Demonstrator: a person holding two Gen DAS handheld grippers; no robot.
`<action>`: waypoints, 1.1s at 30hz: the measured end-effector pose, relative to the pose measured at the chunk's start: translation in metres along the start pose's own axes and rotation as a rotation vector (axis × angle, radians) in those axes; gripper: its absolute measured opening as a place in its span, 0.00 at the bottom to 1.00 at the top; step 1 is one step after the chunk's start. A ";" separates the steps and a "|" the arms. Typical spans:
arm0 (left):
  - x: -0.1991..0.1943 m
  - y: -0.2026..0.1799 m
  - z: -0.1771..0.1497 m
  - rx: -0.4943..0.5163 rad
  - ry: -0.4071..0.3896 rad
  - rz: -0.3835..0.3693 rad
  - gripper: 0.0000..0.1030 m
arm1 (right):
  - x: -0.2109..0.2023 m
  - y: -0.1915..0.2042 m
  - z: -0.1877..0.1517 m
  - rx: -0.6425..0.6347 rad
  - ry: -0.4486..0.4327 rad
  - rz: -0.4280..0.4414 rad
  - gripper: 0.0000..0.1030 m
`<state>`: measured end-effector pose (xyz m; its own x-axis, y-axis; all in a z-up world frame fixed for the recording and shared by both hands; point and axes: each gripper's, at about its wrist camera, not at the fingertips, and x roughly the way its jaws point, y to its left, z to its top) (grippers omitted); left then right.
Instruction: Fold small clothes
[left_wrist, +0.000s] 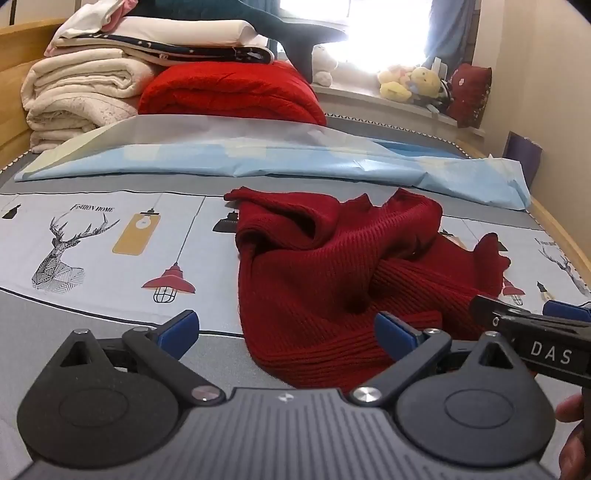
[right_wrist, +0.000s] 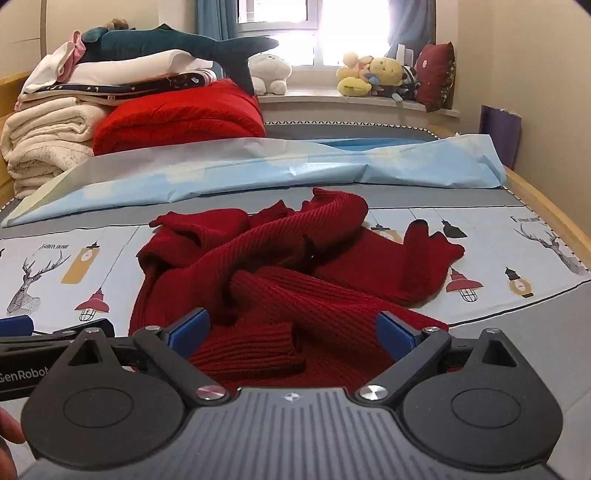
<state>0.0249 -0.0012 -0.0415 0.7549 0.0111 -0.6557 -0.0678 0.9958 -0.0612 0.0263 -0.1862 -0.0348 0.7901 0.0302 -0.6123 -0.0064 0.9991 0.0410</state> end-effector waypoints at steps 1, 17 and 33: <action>0.000 0.000 0.000 0.001 0.001 0.001 0.97 | 0.001 0.001 -0.003 -0.008 0.007 -0.003 0.94; 0.002 -0.003 -0.003 0.008 0.012 -0.013 0.92 | 0.005 0.003 -0.001 -0.002 0.003 0.001 0.88; 0.003 -0.008 -0.005 0.021 0.015 -0.032 0.80 | 0.004 0.002 -0.003 0.001 -0.002 0.009 0.88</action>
<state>0.0249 -0.0098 -0.0467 0.7464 -0.0221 -0.6651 -0.0300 0.9973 -0.0668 0.0276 -0.1842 -0.0391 0.7911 0.0390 -0.6104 -0.0129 0.9988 0.0470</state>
